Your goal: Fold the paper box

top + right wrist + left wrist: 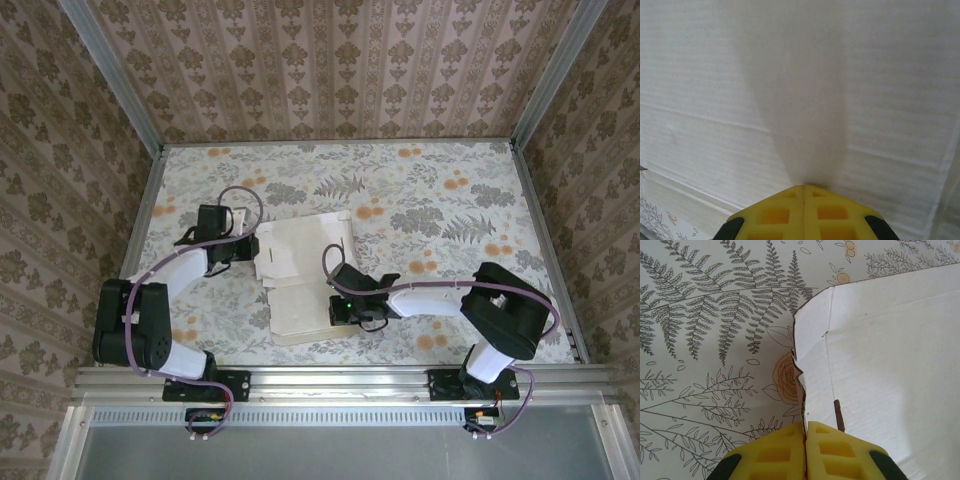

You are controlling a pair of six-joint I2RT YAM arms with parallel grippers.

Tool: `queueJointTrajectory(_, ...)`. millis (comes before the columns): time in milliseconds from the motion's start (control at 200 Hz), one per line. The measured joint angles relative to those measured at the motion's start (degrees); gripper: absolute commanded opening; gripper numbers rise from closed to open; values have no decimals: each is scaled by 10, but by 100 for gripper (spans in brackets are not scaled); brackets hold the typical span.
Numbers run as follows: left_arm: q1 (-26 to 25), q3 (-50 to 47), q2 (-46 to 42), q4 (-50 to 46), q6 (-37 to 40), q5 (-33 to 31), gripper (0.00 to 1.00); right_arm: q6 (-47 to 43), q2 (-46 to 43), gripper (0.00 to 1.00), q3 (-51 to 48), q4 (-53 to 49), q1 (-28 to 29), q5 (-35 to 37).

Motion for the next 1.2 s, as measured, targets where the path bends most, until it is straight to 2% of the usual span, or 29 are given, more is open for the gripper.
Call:
queueJointTrajectory(395,-49,-14,-16,44,-20,-22,5,70,-38,0,-39,8,-3,73)
queueJointTrajectory(1020,-107,-44,-82,60,-31,-27,5,85,-42,0,-46,19,-3,81)
queueJointTrajectory(1200,-125,-51,-94,62,-32,-52,4,85,-45,0,-53,27,-3,82)
